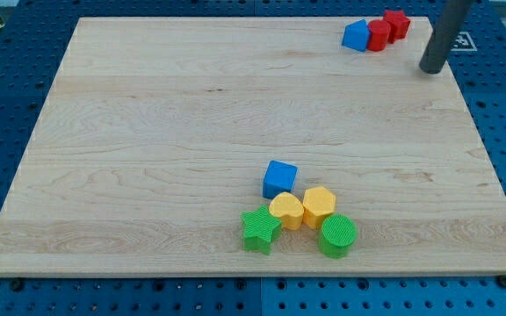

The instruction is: Push red star along with blue triangle towards top center

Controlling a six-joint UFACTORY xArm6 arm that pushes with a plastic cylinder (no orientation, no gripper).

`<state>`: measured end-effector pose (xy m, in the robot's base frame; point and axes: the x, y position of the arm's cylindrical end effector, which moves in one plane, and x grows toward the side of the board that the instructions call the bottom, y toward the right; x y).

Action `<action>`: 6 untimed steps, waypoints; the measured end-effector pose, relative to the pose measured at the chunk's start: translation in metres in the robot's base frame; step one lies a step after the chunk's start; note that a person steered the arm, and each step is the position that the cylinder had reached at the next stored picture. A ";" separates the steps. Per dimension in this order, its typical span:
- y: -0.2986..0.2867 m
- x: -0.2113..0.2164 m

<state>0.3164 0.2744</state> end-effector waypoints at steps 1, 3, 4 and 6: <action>0.002 -0.031; -0.006 -0.084; -0.011 -0.107; -0.054 -0.095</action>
<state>0.2211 0.2206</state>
